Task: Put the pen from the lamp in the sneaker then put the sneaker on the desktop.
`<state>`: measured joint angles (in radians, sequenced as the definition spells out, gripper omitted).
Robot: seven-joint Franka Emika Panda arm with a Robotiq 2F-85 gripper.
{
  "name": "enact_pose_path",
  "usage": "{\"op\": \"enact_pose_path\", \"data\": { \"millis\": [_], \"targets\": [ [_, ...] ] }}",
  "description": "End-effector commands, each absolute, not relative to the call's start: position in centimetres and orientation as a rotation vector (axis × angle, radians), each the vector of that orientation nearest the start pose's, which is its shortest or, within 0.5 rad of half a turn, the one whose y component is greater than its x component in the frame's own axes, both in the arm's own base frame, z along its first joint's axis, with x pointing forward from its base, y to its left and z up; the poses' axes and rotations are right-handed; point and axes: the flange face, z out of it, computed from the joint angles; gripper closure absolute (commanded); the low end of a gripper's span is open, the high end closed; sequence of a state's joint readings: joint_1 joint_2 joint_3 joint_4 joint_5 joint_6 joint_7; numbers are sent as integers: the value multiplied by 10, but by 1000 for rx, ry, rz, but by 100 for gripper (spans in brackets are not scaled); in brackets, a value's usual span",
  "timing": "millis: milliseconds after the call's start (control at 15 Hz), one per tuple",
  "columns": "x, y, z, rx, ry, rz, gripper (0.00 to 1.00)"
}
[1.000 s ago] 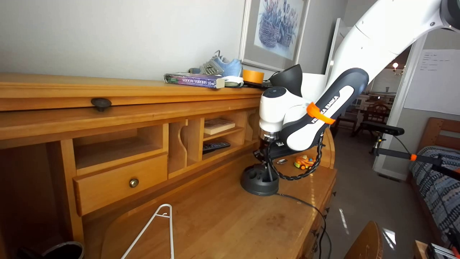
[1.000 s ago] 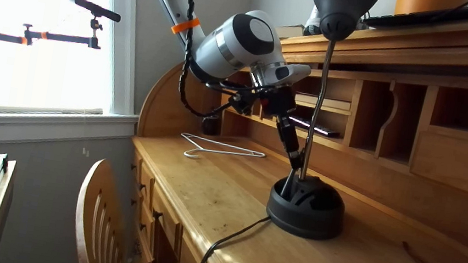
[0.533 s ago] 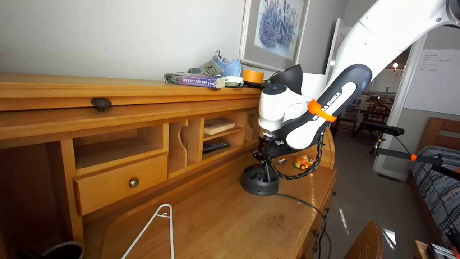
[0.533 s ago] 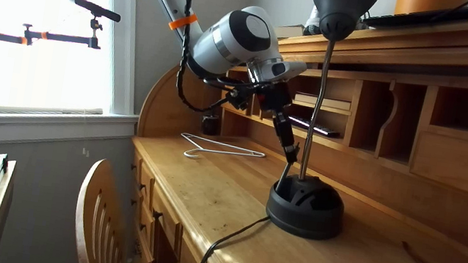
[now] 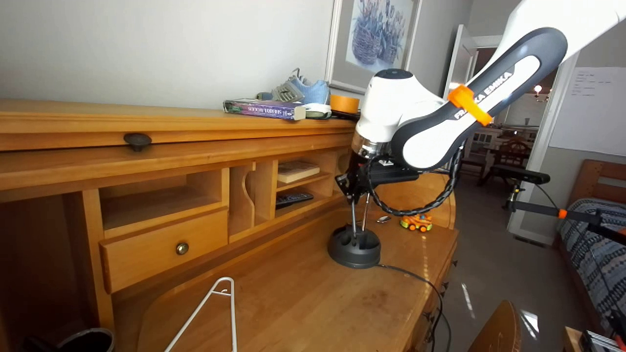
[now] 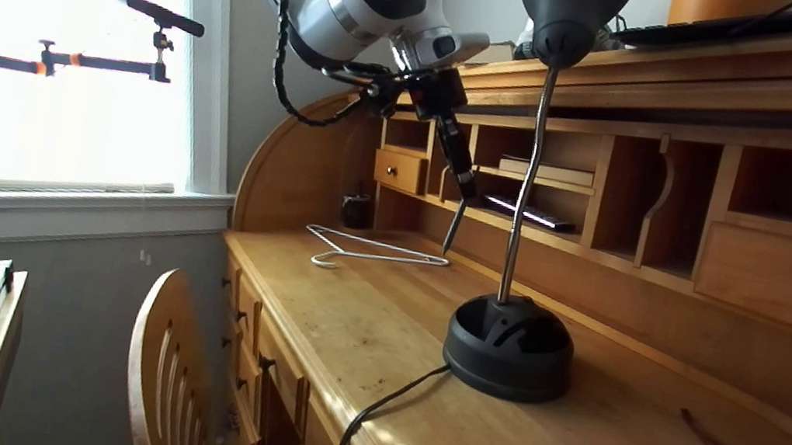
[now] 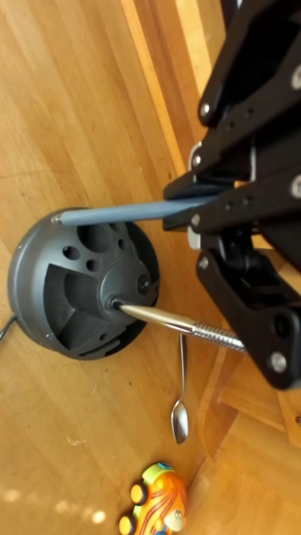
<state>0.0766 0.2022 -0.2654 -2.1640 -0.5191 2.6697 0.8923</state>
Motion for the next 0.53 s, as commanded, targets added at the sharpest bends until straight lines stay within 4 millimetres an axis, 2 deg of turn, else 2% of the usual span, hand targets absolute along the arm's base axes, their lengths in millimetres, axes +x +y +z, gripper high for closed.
{"op": "enact_pose_path", "data": {
  "millis": [0,267,467],
  "targets": [
    [548,-73,385,-3085,938,-750,97],
    [526,-51,439,-3054,759,-864,97],
    [514,-43,480,-3027,654,-939,97]
  ]
}}
